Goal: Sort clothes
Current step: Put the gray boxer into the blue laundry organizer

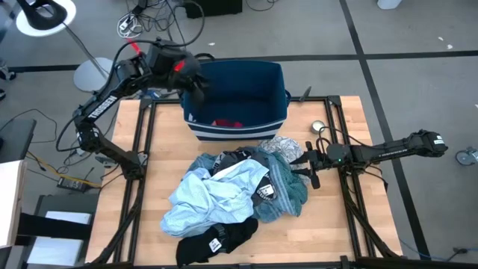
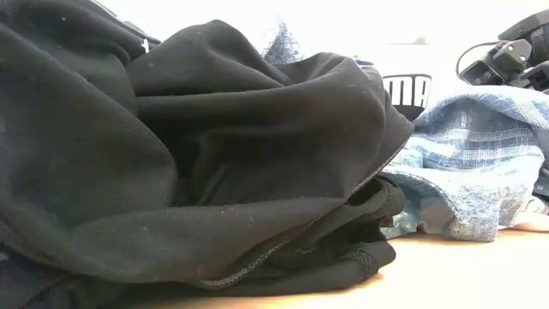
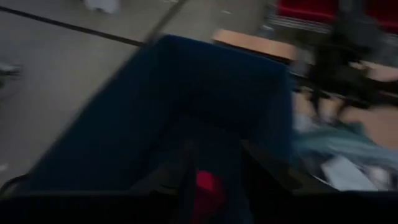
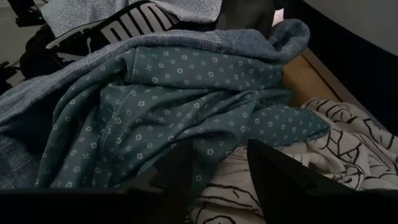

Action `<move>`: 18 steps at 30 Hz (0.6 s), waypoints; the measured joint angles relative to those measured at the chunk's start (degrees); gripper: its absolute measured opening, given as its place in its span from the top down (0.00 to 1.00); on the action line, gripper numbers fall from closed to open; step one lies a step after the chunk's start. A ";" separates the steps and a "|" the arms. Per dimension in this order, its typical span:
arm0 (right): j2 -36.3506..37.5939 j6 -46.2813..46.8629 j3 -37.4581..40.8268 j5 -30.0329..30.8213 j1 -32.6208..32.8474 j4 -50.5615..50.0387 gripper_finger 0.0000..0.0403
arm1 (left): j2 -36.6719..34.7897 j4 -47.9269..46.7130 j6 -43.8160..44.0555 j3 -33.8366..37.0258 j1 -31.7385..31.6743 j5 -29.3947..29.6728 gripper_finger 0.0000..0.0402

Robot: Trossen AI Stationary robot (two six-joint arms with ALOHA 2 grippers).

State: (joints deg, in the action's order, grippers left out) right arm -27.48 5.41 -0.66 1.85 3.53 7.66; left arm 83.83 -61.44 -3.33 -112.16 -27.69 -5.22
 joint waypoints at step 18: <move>0.00 12.79 0.00 0.04 -0.04 1.90 0.61 | -0.04 -5.41 -0.90 0.00 11.61 0.22 0.69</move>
State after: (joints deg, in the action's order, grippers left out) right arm -27.49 18.20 -0.66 1.89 3.49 9.56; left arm 83.79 -66.85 -4.23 -112.16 -16.08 -5.00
